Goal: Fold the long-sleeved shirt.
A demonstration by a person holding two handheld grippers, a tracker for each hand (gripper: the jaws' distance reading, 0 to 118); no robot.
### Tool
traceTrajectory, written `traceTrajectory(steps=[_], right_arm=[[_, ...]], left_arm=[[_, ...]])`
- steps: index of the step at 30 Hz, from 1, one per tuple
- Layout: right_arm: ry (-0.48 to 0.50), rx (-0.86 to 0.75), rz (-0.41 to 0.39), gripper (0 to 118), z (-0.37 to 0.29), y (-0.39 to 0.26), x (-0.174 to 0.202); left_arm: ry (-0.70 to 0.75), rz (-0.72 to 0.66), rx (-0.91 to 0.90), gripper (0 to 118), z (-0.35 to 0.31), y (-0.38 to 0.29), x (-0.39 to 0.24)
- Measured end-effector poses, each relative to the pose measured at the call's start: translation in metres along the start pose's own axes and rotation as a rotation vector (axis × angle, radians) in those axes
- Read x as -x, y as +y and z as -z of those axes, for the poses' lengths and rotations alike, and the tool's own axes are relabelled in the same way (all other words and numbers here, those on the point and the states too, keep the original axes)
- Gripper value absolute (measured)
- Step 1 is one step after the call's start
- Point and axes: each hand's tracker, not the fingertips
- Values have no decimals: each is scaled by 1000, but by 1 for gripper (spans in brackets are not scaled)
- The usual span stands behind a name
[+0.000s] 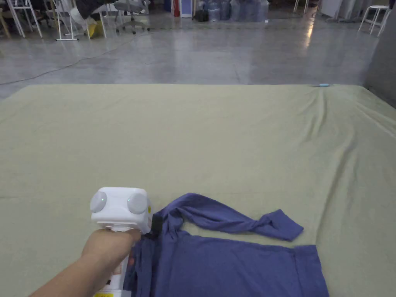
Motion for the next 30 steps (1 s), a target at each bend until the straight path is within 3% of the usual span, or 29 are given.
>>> traceTrajectory(steps=[1,6,8,9,12,15,17,18,20,23,24,25,26,27,28,30], right_arm=[[-9,-1,-6,0,3,3,-1],[-37,-10,-24,0,30,46,-9],[-10,-35,-5,14,46,78,-15],[-12,-35,2,14,58,97,-22],[-55,-32,36,115,99,147,-34],[-157,65,32,116,146,188,-48],[-185,146,62,115,168,198,-52],[-185,174,63,107,177,200,-53],[-208,216,40,71,189,198,-50],[-244,156,-13,70,183,191,-41],[-235,128,-51,59,177,188,-38],[-227,118,-81,38,168,184,-32],[-202,116,-112,5,162,180,-28],[-192,107,-122,0,157,177,-24],[-268,81,-145,0,150,173,-21],[-225,46,-190,0,135,173,-20]], left_arm=[[32,19,5,0,0,-1,1],[-37,9,-29,0,-36,-20,6],[-34,3,-53,0,-54,-26,8],[-47,-12,-68,0,-64,-29,10],[-102,-42,-75,0,-50,6,42],[-117,-50,-85,0,-64,5,43],[-116,-39,-97,0,-72,7,47],[-113,-31,-104,0,-74,5,47],[-108,-18,-109,0,-79,7,52],[-118,-20,-111,0,-91,5,57],[-122,-23,-114,0,-93,7,61],[-121,-27,-115,0,-95,7,64],[-118,-31,-116,0,-102,7,61],[-125,-38,-118,0,-107,7,62],[-135,-43,-121,0,-110,6,64],[-151,-51,-129,0,-133,-15,57]])
